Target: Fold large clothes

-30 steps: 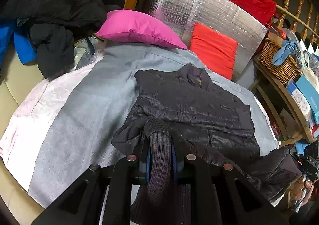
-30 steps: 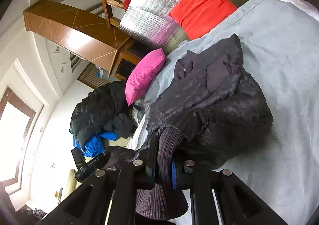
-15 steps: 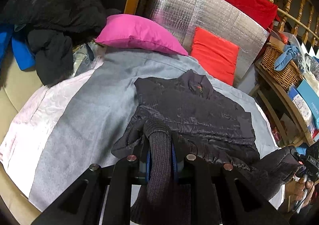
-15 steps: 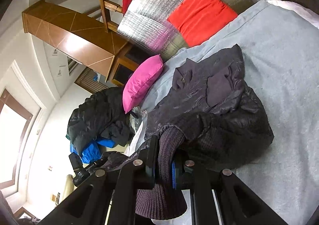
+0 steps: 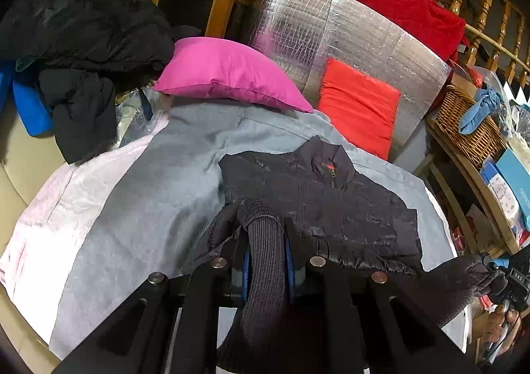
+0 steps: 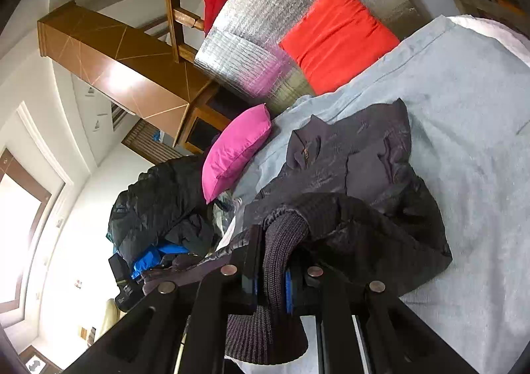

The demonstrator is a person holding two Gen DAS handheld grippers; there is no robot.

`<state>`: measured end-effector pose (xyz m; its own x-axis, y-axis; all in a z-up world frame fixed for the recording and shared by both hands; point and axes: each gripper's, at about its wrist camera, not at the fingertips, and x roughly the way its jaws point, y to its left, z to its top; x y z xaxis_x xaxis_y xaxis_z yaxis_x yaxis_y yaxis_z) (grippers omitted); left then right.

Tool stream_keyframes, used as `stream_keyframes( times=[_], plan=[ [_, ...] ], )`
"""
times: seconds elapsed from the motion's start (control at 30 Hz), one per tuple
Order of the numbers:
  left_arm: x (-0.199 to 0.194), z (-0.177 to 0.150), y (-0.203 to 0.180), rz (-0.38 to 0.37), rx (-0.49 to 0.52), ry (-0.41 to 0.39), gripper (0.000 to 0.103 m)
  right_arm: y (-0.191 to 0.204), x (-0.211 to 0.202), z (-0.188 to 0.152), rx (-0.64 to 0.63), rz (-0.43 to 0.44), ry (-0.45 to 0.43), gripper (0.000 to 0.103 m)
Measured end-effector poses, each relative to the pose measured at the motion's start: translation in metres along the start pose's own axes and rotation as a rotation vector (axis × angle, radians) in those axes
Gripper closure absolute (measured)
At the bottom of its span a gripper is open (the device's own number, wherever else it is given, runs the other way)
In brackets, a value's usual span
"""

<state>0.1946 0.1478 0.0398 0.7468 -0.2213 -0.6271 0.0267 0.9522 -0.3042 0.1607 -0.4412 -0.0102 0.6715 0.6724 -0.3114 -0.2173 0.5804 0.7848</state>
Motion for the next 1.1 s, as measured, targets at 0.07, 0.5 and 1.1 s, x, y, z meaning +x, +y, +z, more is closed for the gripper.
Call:
stream_keyframes(
  times=[0.07, 0.5, 1.1],
  plan=[
    [0.004, 0.003, 0.001, 0.003, -0.009, 0.002, 0.086, 0.001, 0.003, 0.005, -0.005, -0.008, -0.002, 0.092],
    [0.025, 0.028, 0.000, 0.021, -0.018, 0.008, 0.086, 0.005, 0.022, 0.033, 0.006, -0.018, -0.023, 0.092],
    [0.080, 0.061, 0.001, 0.036, -0.053, 0.058, 0.086, -0.011, 0.065, 0.073, 0.050, -0.042, -0.006, 0.092]
  ],
)
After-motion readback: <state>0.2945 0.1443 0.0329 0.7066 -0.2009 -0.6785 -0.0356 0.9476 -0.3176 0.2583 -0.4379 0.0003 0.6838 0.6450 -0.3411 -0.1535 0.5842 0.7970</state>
